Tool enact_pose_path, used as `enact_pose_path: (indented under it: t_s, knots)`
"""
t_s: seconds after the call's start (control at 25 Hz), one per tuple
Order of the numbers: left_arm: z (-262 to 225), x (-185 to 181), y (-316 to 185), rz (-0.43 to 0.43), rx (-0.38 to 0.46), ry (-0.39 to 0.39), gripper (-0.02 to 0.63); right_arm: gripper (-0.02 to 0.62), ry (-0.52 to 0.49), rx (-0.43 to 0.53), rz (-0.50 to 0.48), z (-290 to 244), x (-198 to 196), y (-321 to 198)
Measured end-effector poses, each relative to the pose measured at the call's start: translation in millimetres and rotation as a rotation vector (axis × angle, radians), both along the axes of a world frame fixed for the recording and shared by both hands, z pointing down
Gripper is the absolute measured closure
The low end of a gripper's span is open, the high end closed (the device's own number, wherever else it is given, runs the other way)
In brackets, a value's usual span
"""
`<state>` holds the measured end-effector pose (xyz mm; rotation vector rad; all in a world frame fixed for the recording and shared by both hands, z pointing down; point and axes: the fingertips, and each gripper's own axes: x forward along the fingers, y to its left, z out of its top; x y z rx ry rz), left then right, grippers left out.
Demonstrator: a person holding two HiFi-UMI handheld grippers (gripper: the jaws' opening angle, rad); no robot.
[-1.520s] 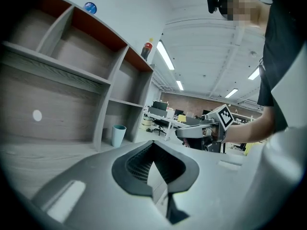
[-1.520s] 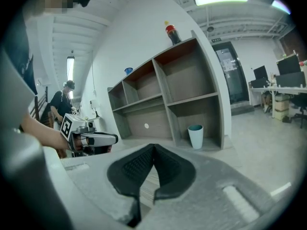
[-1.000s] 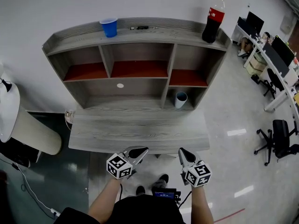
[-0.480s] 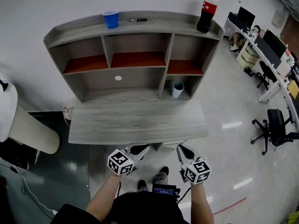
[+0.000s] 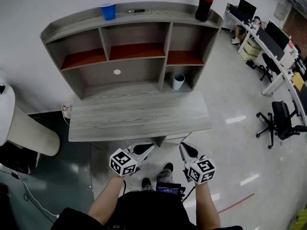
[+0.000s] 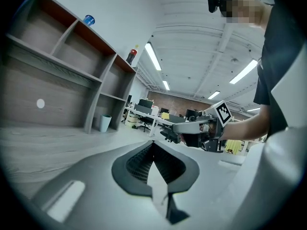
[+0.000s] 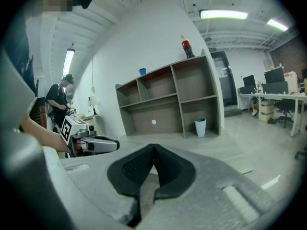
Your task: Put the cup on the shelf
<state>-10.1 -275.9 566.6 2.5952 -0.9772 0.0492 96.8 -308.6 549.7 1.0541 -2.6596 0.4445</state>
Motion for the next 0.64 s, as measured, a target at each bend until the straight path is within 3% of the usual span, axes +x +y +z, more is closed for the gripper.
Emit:
enact_pose_path:
  t_s: [0.64]
  knots:
    - [-5.9,-0.1,1.2,0.014,0.022,-0.004,0.604,0.598,-0.006,0.008,0.014,-2.3,-2.6,7.3]
